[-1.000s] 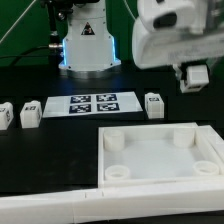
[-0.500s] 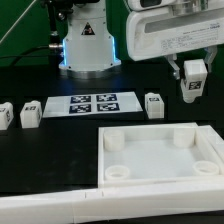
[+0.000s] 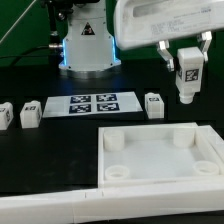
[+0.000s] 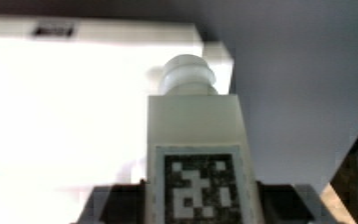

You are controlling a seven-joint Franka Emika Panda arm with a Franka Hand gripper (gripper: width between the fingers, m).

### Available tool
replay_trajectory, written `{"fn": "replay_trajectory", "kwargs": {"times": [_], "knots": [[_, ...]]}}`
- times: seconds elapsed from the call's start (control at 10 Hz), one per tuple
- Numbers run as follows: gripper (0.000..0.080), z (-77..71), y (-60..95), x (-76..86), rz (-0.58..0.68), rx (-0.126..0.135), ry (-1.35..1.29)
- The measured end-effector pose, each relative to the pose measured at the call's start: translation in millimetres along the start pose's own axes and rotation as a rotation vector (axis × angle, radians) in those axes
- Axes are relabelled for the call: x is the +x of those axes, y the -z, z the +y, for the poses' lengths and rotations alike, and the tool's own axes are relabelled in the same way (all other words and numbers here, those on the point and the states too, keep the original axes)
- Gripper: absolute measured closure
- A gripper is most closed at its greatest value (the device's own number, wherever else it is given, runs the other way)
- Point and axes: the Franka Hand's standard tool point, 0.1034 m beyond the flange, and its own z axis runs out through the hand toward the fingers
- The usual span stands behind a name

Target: Assemble one leg

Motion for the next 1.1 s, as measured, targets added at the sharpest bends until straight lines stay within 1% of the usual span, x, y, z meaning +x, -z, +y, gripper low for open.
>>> {"fn": "replay_trajectory", "kwargs": {"times": [0.1, 0.2, 0.5, 0.6, 0.8, 0.9, 1.0, 1.1], "knots": [[0.0509, -1.6, 0.8, 9.2, 0.015, 0.003, 0.004], [0.0509, -0.9, -0.3, 6.0, 0.009, 0.002, 0.004], [0.0508, -0.8, -0.4, 5.9, 0.009, 0.002, 0.003], [0.0508, 1.1, -3.2, 11.6, 0.02, 0.0, 0.013], [0.0508, 12.1, -19.1, 45.6, 0.048, -0.008, 0.037], [0.0508, 14.2, -26.1, 72.9, 0.061, -0.006, 0.028], [0.0508, 13.9, -31.7, 88.7, 0.092, -0.006, 0.027], [0.0508, 15.2, -36.2, 89.8, 0.108, -0.008, 0.027]]}}
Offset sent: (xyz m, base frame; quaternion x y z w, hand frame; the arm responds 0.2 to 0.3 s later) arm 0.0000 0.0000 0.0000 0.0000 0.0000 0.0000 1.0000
